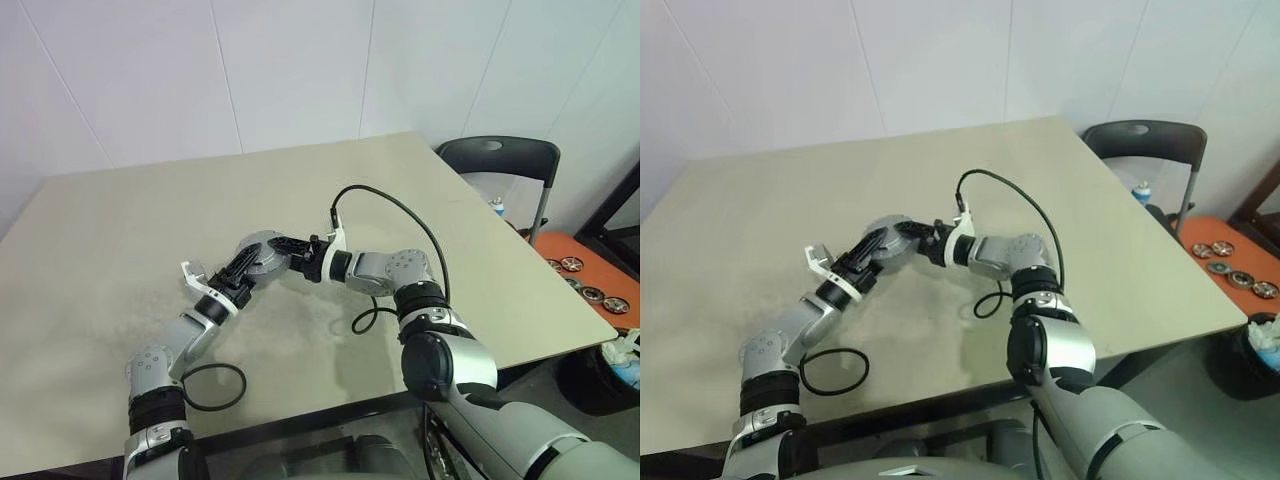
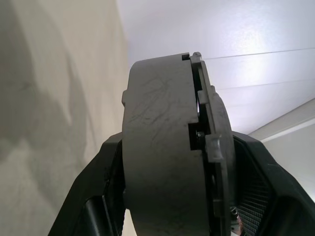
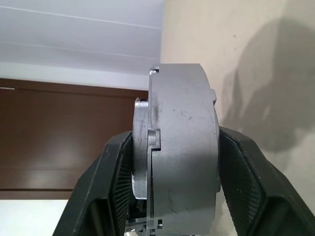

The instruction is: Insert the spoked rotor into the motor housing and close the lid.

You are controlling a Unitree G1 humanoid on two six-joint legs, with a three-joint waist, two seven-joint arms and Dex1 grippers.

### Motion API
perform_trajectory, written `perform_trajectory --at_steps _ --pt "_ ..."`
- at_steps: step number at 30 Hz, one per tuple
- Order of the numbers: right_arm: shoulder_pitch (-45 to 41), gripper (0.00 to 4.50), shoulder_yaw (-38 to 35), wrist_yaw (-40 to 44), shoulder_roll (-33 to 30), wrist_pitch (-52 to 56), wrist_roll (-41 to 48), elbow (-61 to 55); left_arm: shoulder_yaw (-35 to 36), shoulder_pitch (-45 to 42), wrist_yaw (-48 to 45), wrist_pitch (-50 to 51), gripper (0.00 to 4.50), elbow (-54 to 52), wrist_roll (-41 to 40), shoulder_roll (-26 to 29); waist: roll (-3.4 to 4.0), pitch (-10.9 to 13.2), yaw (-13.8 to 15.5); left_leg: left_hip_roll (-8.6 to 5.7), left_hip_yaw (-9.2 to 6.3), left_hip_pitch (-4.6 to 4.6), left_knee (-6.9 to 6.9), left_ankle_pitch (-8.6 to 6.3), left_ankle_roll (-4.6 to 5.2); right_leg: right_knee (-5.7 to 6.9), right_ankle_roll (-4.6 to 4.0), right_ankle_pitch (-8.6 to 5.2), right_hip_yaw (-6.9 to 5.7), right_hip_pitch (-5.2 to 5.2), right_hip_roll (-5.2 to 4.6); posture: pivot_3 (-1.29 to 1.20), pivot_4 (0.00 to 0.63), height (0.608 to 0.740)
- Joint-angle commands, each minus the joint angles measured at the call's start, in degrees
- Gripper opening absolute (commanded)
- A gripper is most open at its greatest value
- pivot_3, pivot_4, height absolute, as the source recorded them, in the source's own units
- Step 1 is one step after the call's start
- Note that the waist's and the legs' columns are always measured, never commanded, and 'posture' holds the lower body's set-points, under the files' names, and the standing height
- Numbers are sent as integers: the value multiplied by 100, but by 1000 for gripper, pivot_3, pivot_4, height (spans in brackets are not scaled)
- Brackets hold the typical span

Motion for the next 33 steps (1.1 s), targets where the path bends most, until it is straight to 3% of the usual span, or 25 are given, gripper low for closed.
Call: perform_trajectory --at_steps 1,8,15,27,33 --pt "-230 2234 -14 -3 50 -28 100 -149 -43 -209 55 62 2501 -522 -243 -22 0 0 -2 0 0 0 0 0 0 0 0 0 0 0 0 0 0 740" --pt "-108 2234 432 73 115 -466 -256 -506 -73 -278 257 33 2501 -631 -346 -40 -1 0 -3 0 0 0 0 0 0 1 1 0 0 0 1 0 0 740" --pt "-124 4458 373 41 101 -298 -195 -282 -87 -277 273 10 2501 -638 -311 2 -3 0 3 -1 0 -2 1 0 0 -2 2 1 0 0 0 0 0 740" --pt "-125 4458 273 32 59 -550 -244 -160 -103 -315 358 -148 2501 -755 -234 7 -3 0 1 0 0 -1 1 1 -1 0 0 2 0 -1 1 0 0 740" --pt "-137 4458 106 99 47 -681 -95 -212 218 -346 207 -350 2501 -586 -254 379 -3 0 -12 1 0 0 1 1 -2 2 0 2 0 -1 2 0 0 740"
